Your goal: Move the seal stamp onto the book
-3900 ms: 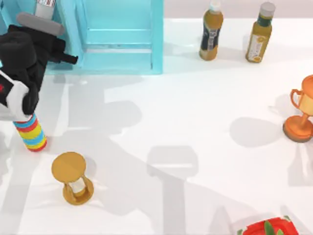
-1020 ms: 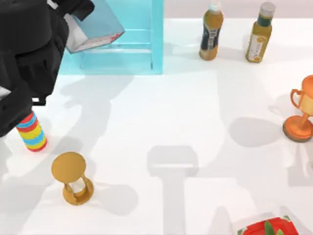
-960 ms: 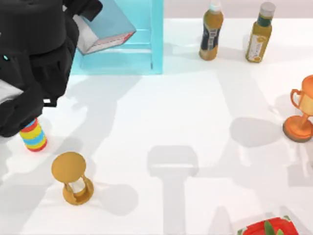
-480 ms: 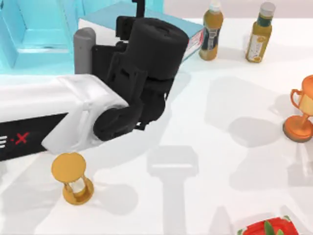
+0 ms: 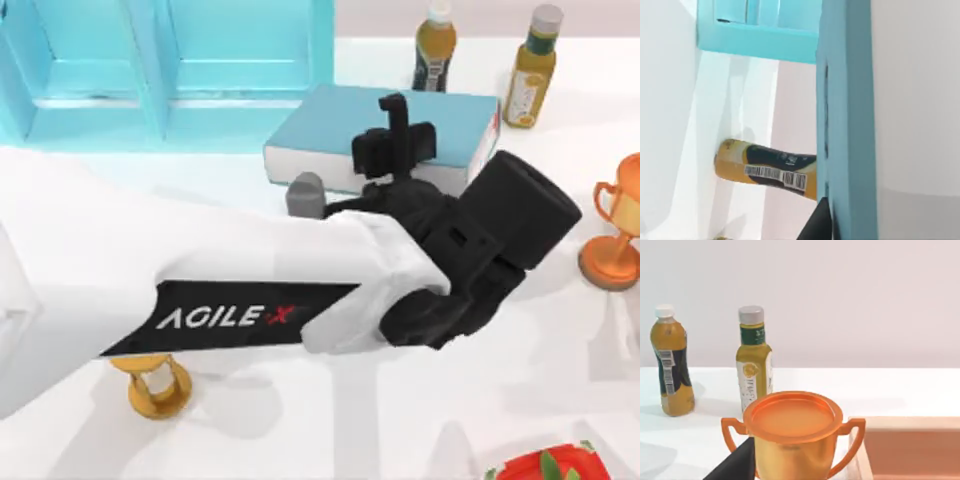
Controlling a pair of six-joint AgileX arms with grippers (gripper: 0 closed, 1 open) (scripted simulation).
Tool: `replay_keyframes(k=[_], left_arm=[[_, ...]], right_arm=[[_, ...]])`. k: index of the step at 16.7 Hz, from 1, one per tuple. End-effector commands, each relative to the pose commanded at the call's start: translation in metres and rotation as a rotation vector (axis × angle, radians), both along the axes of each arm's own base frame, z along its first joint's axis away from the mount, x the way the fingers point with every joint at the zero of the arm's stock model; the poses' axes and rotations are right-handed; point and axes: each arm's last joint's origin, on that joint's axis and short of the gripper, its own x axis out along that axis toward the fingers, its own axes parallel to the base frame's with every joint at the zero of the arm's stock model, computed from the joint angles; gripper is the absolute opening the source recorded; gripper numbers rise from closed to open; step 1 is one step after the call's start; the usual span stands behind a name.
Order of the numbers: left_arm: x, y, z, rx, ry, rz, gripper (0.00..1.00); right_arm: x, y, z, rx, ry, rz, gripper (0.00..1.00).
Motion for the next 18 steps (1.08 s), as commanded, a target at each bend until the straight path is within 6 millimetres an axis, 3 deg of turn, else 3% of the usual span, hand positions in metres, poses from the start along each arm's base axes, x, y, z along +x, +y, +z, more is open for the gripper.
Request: replay_keyframes(k=[4, 8, 18], left_arm=[[-0.013, -0.028, -0.031, 0.058, -0.015, 0.029, 0.00], [-0.021, -0.041, -0.050, 0.126, -0.019, 0.033, 0.00], [-0.024, -0.042, -0.052, 0.133, -0.017, 0.034, 0.00]], right_arm=[[0.000, 0.000, 0.000, 0.000, 0.000, 0.000, 1.00], [0.000, 0.000, 0.000, 0.000, 0.000, 0.000, 1.00], [0.000, 0.000, 0.000, 0.000, 0.000, 0.000, 1.00]])
